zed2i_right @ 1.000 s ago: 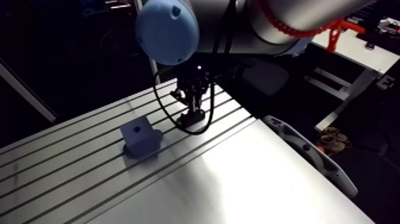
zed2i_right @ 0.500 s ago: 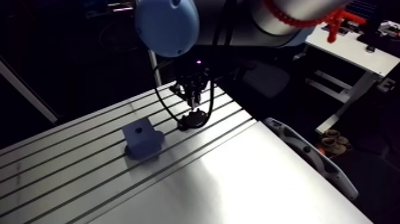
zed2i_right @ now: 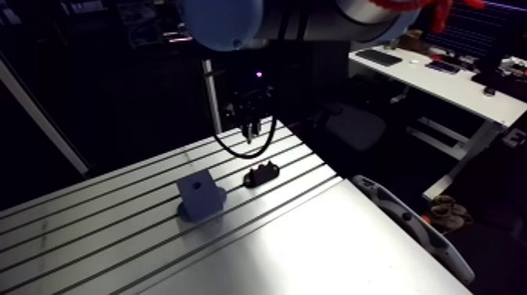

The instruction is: Pick up the M10 bolt and insert it into the hex recess until seated.

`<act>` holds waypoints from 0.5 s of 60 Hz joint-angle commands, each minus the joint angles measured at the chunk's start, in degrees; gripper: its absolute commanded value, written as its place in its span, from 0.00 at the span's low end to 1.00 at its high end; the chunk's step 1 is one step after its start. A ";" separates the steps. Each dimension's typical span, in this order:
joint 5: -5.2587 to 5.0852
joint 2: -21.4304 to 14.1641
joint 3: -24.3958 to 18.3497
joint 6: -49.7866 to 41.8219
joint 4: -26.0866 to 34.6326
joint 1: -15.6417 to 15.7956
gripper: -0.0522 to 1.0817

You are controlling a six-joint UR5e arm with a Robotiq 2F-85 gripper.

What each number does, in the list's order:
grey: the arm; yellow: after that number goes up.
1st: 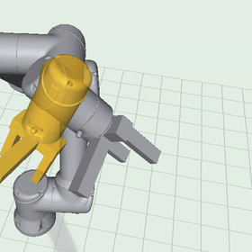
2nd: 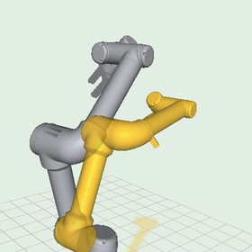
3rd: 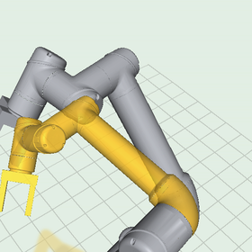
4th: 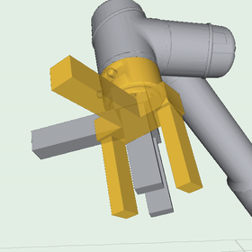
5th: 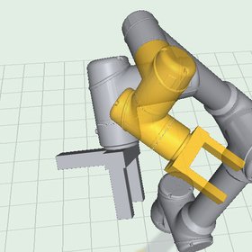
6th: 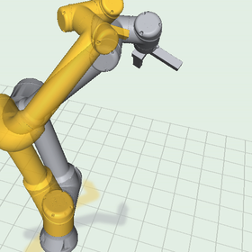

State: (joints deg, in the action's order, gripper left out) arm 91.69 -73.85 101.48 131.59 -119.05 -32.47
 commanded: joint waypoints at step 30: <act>3.71 -3.10 -10.00 2.23 19.82 10.65 0.97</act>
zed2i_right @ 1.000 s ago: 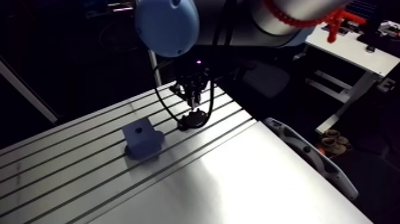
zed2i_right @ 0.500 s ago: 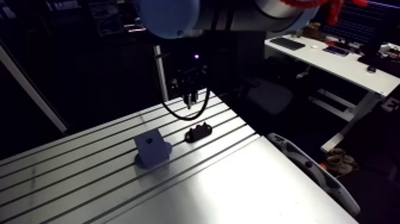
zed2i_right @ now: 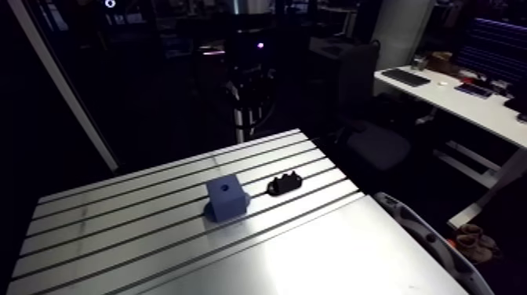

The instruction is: Pick up the M10 bolt and insert it into the hex recess until seated.

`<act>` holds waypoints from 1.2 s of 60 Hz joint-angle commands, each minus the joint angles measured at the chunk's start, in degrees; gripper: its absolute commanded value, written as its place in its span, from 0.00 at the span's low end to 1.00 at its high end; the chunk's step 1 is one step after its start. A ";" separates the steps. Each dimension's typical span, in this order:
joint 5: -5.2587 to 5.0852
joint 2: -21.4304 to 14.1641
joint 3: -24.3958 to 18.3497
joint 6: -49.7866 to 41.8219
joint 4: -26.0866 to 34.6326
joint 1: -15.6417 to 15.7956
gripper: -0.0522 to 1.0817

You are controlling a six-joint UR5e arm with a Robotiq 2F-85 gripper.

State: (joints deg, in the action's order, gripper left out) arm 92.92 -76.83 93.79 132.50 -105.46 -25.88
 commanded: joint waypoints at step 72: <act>9.26 2.49 -3.40 6.95 9.32 12.50 0.98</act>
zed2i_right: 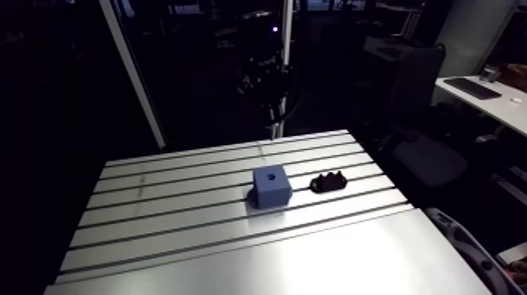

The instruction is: Pick up the M10 bolt and insert it into the hex recess until seated.

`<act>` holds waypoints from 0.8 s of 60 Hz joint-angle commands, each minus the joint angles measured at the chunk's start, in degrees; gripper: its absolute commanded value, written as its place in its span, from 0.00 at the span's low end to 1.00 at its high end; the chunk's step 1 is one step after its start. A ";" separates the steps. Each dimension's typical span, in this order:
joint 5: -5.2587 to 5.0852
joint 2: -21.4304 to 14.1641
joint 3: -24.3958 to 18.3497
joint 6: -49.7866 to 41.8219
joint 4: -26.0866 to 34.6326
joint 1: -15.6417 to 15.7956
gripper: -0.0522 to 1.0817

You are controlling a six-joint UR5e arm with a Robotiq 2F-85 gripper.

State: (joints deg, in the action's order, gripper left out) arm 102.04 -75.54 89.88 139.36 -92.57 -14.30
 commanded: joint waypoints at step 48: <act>2.15 1.93 2.91 1.67 -4.67 0.94 0.98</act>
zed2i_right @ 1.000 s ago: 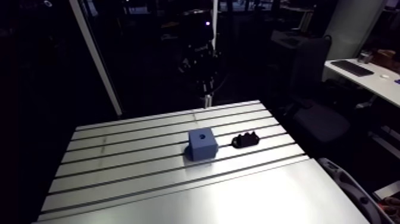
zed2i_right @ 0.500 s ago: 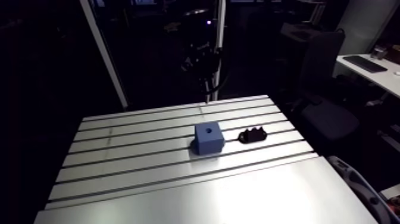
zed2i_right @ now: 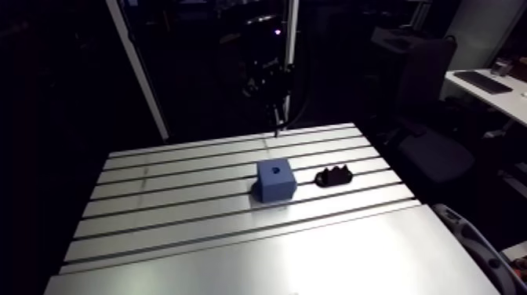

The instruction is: Pick up the M10 bolt and insert it into the hex recess until seated.

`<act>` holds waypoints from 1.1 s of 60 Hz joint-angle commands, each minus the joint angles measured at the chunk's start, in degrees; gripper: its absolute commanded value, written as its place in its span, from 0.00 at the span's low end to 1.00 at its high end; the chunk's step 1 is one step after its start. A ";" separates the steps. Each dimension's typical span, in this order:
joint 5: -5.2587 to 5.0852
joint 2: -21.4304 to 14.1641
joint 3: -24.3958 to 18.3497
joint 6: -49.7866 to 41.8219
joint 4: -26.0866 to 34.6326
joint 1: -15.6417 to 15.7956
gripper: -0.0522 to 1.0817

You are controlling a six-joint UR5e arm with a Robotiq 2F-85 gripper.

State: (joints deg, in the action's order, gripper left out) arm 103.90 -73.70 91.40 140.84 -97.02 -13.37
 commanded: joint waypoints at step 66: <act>0.56 2.82 4.01 0.28 -2.51 0.00 0.98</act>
State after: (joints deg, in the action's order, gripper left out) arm 104.33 -71.37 95.44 141.00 -99.58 -13.36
